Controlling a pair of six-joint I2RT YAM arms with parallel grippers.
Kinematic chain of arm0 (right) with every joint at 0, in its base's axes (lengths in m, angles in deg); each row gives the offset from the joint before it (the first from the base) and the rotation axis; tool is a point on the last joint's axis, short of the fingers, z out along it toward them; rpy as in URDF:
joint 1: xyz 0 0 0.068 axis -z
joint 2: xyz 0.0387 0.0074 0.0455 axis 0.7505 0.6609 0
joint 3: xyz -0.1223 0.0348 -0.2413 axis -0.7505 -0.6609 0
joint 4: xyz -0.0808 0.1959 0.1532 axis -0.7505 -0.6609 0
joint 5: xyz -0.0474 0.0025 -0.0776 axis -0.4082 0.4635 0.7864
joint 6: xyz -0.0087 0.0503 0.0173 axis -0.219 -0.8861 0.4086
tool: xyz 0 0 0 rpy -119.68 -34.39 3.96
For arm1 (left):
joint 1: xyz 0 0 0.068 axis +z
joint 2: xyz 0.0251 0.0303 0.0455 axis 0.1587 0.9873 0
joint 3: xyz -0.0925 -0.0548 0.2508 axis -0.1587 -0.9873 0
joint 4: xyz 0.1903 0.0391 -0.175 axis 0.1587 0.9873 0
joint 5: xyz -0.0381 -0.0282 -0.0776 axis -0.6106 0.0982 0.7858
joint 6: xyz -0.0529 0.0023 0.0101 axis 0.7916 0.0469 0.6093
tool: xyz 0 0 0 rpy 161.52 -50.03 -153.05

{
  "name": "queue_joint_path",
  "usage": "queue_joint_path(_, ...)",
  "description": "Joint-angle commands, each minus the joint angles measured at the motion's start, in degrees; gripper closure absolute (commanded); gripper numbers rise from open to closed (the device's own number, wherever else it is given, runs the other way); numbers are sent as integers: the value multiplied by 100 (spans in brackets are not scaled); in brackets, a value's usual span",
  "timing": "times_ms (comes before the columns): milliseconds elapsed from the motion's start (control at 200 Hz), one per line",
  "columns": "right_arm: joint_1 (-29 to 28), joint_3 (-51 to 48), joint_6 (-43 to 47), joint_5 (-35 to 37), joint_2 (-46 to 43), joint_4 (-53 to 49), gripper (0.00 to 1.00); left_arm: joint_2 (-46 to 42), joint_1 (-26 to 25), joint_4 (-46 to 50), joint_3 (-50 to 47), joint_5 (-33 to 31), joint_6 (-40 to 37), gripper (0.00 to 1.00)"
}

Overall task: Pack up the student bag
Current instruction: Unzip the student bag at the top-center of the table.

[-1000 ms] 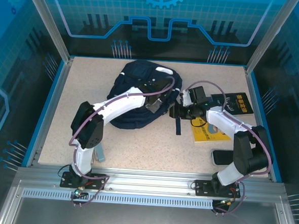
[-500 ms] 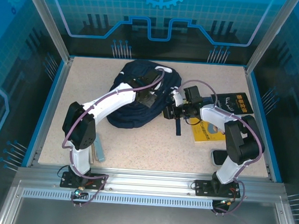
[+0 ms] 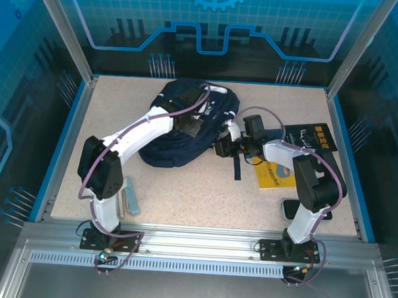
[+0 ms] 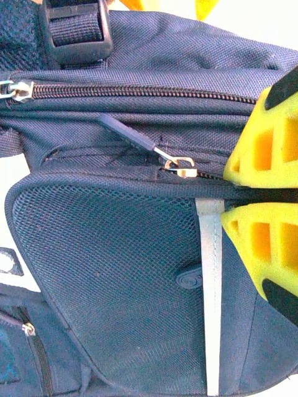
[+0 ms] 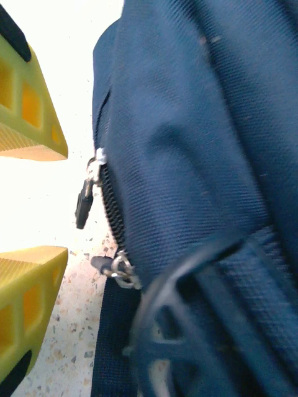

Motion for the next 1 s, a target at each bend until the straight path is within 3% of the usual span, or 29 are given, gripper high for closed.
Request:
queue_joint_path(0, -101, -234, 367, -376, -245, 403, 57, -455, 97, -292, 326, -20, 2, 100)
queue_joint_path(110, -243, -332, 730, -149, -310, 471, 56, -592, 96, -360, 254, 268, -153, 100)
queue_joint_path(555, -375, -407, 952, 444, -314, 1242, 61, -782, 96, -489, 138, 327, -151, 100)
queue_joint_path(645, -375, -387, 1007, 443, -343, 1211, 67, -794, 109, -508, 83, 332, -158, 100)
queue_joint_path(825, -378, -308, 1141, 344, -416, 794, 100, -794, 116, -580, 27, 369, -57, 100)
queue_joint_path(995, -514, -451, 1020, 410, -751, 488, 100, -593, 114, -820, 40, 438, 647, 100)
